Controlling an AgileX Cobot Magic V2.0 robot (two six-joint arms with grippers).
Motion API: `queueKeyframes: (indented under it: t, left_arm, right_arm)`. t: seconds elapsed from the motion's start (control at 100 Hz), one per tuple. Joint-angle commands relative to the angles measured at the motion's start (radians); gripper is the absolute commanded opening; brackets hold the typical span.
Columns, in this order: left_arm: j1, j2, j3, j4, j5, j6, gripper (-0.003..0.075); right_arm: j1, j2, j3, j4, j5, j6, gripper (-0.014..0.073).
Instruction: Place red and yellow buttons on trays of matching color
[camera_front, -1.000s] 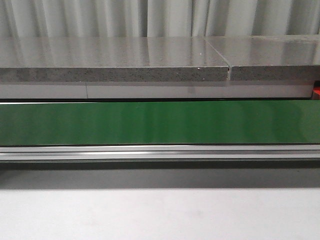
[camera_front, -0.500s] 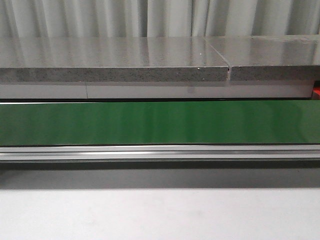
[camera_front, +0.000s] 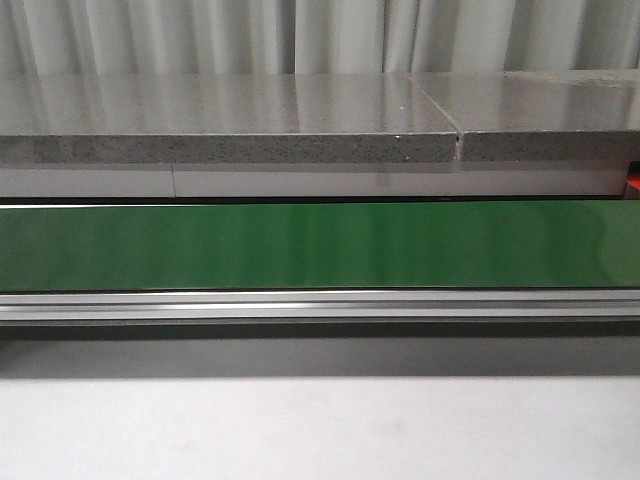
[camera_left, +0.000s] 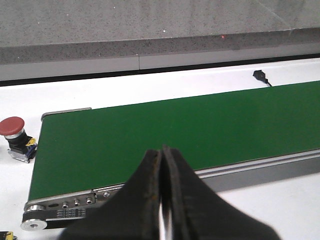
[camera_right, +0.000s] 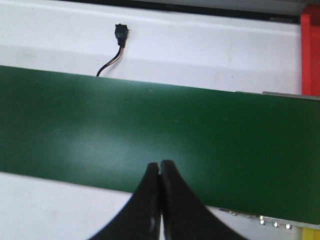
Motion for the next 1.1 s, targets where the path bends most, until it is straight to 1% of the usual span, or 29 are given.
queueKeyframes:
  t: [0.0,0.35,0.52,0.66,0.95,1.0,1.09]
  left_arm:
    - [-0.009,0.009,-0.028,-0.021,-0.070,-0.003,-0.0021]
    - [-0.009,0.009,-0.028,-0.021,-0.070,-0.003,-0.0021]
    - [-0.009,0.009,-0.028,-0.021,-0.070,-0.003,-0.0021]
    - [-0.009,0.009,-0.028,-0.021,-0.070,-0.003,-0.0021]
    - [-0.002,0.017,-0.028,-0.021,-0.090,-0.005,-0.0021]
    - [0.006,0.033,-0.030,-0.015,-0.104,-0.028,-0.0021]
    - [0.030,0.090,-0.047,0.035,-0.110,-0.122,-0.0021]
  right_arm:
    - [0.017,-0.079,0.042,-0.009,-0.091,-0.012,-0.0066]
    - [0.034,-0.360,0.267,-0.008,-0.142,-0.012,-0.0066]
    - [0.034,-0.506,0.340,-0.007,-0.143,-0.012,-0.0066]
    - [0.034,-0.588,0.374,-0.006,-0.146,-0.012,-0.0066]
    - [0.034,-0.619,0.380,-0.003,-0.142,-0.012,-0.0066]
    - [0.034,-0.619,0.380,-0.003,-0.142,-0.012,-0.0066]
    - [0.034,-0.619,0.380,-0.003,-0.142,-0.012,-0.0066]
